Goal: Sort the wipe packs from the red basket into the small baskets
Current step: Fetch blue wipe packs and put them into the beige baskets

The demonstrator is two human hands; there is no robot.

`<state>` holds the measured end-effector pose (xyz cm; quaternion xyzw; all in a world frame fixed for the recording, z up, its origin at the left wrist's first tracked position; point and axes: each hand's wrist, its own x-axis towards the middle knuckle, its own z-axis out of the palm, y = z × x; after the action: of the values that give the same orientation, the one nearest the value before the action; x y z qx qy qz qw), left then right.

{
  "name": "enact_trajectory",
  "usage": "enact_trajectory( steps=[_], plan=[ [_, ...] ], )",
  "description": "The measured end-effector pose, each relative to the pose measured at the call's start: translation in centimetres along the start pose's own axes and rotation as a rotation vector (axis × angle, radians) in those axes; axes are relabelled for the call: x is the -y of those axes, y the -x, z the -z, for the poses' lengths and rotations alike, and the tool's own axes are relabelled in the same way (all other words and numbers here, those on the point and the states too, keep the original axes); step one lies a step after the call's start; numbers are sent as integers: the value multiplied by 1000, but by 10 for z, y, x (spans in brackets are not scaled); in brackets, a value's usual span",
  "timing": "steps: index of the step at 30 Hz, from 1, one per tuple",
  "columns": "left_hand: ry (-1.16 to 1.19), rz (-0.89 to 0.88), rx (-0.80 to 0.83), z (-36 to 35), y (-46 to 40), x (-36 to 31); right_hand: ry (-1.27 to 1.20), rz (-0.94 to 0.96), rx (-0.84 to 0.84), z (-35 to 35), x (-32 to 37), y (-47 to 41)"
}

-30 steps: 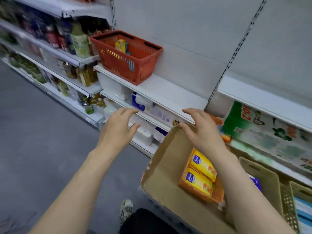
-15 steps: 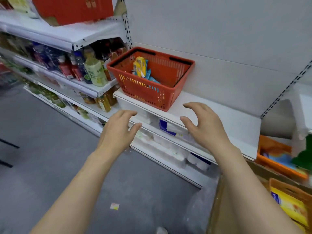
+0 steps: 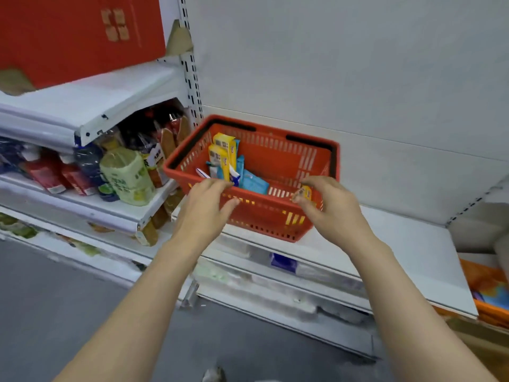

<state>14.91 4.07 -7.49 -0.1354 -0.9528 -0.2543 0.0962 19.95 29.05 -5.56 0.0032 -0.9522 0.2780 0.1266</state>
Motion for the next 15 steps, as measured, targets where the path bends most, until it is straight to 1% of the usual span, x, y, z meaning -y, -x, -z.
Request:
enact_trajectory(
  steps=[4,8,11,15],
  plan=[
    [29,-41,68,-4,-61,32,19,-82,49,-28,14,-51],
    [19,-18,142,-21,-111,56,36,-104,128,-61,8,-101],
    [9,12,171,-38,-138,69,43,-154,245,-90,-8,-145],
    [-11,125,243,-52,-169,80,42,-240,465,-133,-36,-200]
  ],
)
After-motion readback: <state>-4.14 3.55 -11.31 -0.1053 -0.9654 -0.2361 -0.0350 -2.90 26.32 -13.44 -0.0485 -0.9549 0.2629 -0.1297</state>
